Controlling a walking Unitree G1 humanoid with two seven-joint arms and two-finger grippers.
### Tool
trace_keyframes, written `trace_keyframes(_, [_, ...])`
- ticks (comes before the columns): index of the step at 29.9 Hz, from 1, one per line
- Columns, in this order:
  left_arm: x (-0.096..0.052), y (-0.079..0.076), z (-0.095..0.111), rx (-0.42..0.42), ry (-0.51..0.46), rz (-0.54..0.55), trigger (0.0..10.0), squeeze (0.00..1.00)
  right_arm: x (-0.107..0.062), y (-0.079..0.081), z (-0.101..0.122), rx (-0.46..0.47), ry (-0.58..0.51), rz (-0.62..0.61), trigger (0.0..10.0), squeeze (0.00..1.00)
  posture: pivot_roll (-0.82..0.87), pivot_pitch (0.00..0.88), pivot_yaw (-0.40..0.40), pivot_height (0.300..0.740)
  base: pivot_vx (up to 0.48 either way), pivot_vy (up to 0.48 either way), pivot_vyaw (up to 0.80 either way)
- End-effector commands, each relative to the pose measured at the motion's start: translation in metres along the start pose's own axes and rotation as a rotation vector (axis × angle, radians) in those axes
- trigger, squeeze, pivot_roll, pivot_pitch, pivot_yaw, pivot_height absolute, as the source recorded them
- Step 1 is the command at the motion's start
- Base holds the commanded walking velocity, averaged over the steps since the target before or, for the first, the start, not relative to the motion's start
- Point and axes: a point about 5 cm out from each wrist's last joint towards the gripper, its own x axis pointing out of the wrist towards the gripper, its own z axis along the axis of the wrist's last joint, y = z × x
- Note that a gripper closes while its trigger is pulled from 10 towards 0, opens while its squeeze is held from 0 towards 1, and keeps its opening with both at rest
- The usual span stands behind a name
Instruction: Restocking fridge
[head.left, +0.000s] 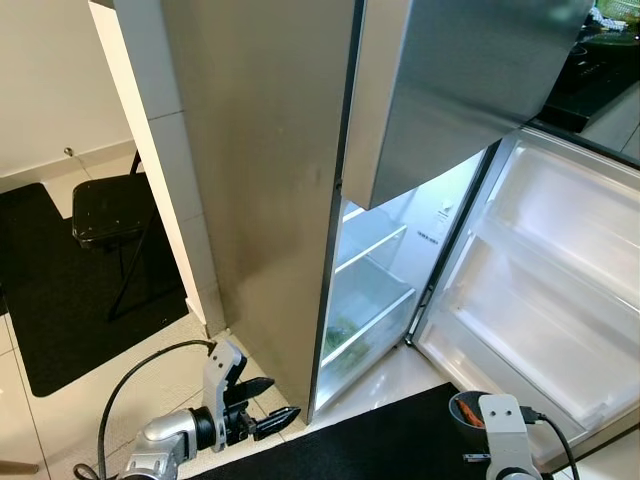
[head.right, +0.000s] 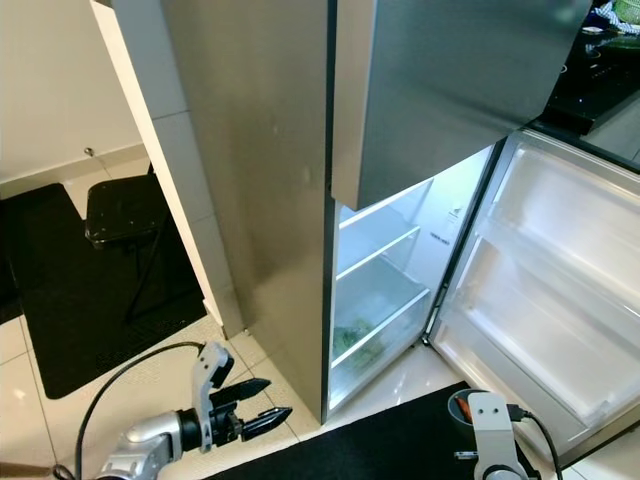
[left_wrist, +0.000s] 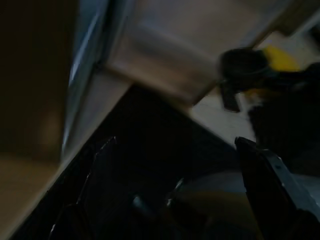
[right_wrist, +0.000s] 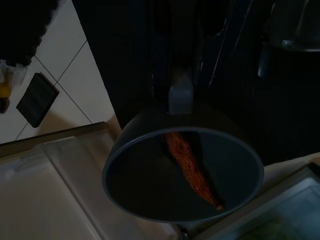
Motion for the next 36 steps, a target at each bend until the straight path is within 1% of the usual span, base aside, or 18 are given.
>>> trace_keyframes(1, [0.000, -0.003, -0.019, -0.044, 0.065, 0.067, 10.0, 0.00, -0.002, 0.004, -0.005, -0.010, 0.014, 0.021, 10.0, 0.00, 0.06, 0.016, -0.016, 0.740, 0.000, 0.000, 0.00])
trace_keyframes(3, [-0.005, -0.003, -0.034, -0.086, 0.109, 0.147, 10.0, 0.00, -0.002, 0.007, -0.006, -0.010, 0.015, 0.038, 10.0, 0.00, 0.06, 0.010, -0.018, 0.740, 0.000, 0.000, 0.00])
trace_keyframes(4, [-0.005, -0.003, -0.034, -0.086, 0.109, 0.147, 10.0, 0.00, -0.002, 0.007, -0.006, -0.010, 0.015, 0.038, 10.0, 0.00, 0.06, 0.010, -0.018, 0.740, 0.000, 0.000, 0.00])
trace_keyframes(6, [-0.012, -0.004, -0.053, -0.151, 0.168, 0.247, 10.0, 0.00, -0.003, 0.014, -0.006, -0.016, 0.013, 0.078, 10.0, 0.00, 0.06, 0.005, -0.022, 0.740, 0.000, 0.000, 0.00])
trace_keyframes(7, [-0.016, -0.006, -0.062, -0.180, 0.196, 0.276, 10.0, 0.00, -0.003, 0.016, -0.006, -0.020, 0.011, 0.092, 10.0, 0.00, 0.06, 0.006, -0.022, 0.740, 0.000, 0.000, 0.00])
trace_keyframes(8, [-0.018, -0.008, -0.069, -0.202, 0.215, 0.297, 10.0, 0.00, -0.003, 0.018, -0.006, -0.022, 0.010, 0.102, 10.0, 0.00, 0.06, 0.006, -0.022, 0.740, 0.000, 0.000, 0.00])
trace_keyframes(9, [-0.018, -0.008, -0.069, -0.202, 0.215, 0.297, 10.0, 0.00, -0.003, 0.018, -0.006, -0.022, 0.010, 0.102, 10.0, 0.00, 0.06, 0.006, -0.022, 0.740, 0.000, 0.000, 0.00])
trace_keyframes(10, [-0.023, -0.011, -0.079, -0.261, 0.229, 0.329, 10.0, 0.00, -0.003, 0.020, -0.005, -0.024, 0.007, 0.109, 10.0, 0.00, 0.06, 0.003, -0.023, 0.740, 0.000, -0.356, 0.00])
trace_keyframes(11, [-0.023, -0.011, -0.079, -0.261, 0.229, 0.329, 10.0, 0.00, -0.003, 0.020, -0.005, -0.024, 0.007, 0.109, 10.0, 0.00, 0.06, 0.003, -0.023, 0.740, 0.000, -0.356, 0.00])
trace_keyframes(13, [-0.027, -0.014, -0.089, -0.310, 0.245, 0.359, 10.0, 0.00, -0.002, 0.021, -0.003, -0.028, 0.001, 0.115, 10.0, 0.00, 0.06, 0.005, -0.023, 0.740, 0.000, -0.401, 0.00])
trace_keyframes(14, [-0.028, -0.015, -0.092, -0.318, 0.256, 0.375, 10.0, 0.00, -0.002, 0.022, -0.003, -0.031, -0.001, 0.117, 10.0, 0.00, 0.06, 0.005, -0.023, 0.740, 0.000, -0.450, 0.00])
trace_keyframes(15, [-0.028, -0.015, -0.092, -0.318, 0.256, 0.375, 10.0, 0.00, -0.002, 0.022, -0.003, -0.031, -0.001, 0.117, 10.0, 0.00, 0.06, 0.005, -0.023, 0.740, 0.000, -0.450, 0.00])
trace_keyframes(17, [-0.031, -0.018, -0.098, -0.358, 0.264, 0.406, 10.0, 0.00, -0.002, 0.023, -0.002, -0.039, -0.005, 0.125, 10.0, 0.00, 0.06, 0.008, -0.022, 0.740, 0.000, -0.450, 0.00])
trace_keyframes(21, [-0.032, -0.018, -0.101, -0.394, 0.259, 0.435, 10.0, 0.00, -0.002, 0.024, -0.002, -0.041, -0.006, 0.130, 10.0, 0.00, 0.06, 0.007, -0.023, 0.740, 0.000, -0.450, 0.00])
trace_keyframes(22, [-0.034, -0.018, -0.104, -0.419, 0.260, 0.461, 10.0, 0.00, -0.002, 0.026, -0.002, -0.049, -0.004, 0.140, 10.0, 0.00, 0.06, 0.008, -0.023, 0.740, 0.000, -0.450, 0.00])
trace_keyframes(28, [-0.035, -0.018, -0.105, -0.445, 0.256, 0.484, 10.0, 0.00, -0.003, 0.026, -0.002, -0.057, -0.004, 0.147, 10.0, 0.00, 0.06, 0.008, -0.022, 0.740, 0.000, -0.450, 0.00])
trace_keyframes(33, [-0.035, -0.017, -0.104, -0.443, 0.258, 0.493, 10.0, 0.00, -0.003, 0.027, -0.001, -0.058, -0.011, 0.172, 10.0, 0.00, 0.06, 0.009, -0.021, 0.740, 0.000, -0.449, 0.00])
trace_keyframes(36, [-0.036, -0.016, -0.104, -0.441, 0.255, 0.506, 10.0, 0.00, -0.002, 0.028, 0.000, -0.071, -0.018, 0.190, 10.0, 0.00, 0.06, 0.008, -0.023, 0.740, 0.000, -0.446, 0.80])
